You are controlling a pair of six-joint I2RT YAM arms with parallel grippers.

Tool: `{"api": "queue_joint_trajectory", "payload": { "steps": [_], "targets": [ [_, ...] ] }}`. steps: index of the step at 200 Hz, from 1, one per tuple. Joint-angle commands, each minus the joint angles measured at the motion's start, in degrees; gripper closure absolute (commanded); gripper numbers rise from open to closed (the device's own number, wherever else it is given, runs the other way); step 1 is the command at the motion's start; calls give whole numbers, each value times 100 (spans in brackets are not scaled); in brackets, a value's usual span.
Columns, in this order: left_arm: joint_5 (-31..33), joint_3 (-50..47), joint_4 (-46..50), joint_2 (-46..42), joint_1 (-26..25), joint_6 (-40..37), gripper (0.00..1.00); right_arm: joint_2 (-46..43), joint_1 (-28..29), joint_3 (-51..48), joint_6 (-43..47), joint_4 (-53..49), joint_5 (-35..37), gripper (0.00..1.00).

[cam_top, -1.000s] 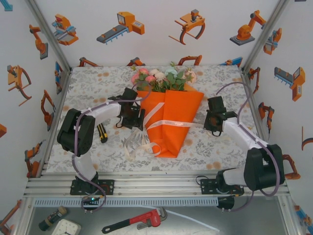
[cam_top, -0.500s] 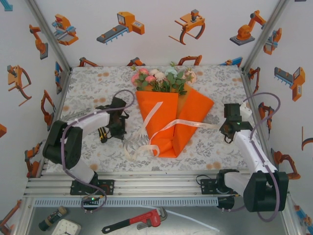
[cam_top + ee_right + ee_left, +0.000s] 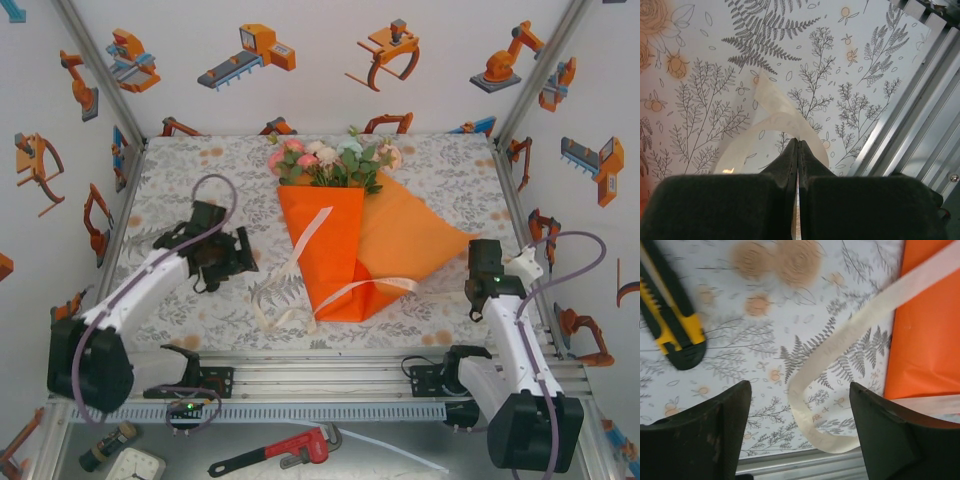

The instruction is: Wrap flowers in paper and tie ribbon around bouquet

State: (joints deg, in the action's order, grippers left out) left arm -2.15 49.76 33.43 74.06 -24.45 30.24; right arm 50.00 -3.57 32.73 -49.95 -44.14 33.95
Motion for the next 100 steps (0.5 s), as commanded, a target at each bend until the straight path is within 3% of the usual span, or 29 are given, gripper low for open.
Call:
{"api": "queue_joint_trajectory", "payload": {
  "steps": [1,43,57,69,86,100],
  "targets": [
    [406,614,754,898,-608,-719,25,-105,-24,186,-270,-59,460,96],
    [1512,982,1142,2163,-1152,-771,24,-63,-27,348,-30,246,344,98],
    [1749,987,1148,2387,-1214,-701,29,-46,-24,323,41,367,222,99],
    [1713,933,1077,2467,-1215,-635,46,-26,-28,289,10,388,245,99],
    [1672,729,937,2258,-1197,-336,99,19,-80,232,-116,363,454,99],
    [1639,394,765,1765,-1041,130,100,65,-281,178,-196,336,516,99]
  ]
}}
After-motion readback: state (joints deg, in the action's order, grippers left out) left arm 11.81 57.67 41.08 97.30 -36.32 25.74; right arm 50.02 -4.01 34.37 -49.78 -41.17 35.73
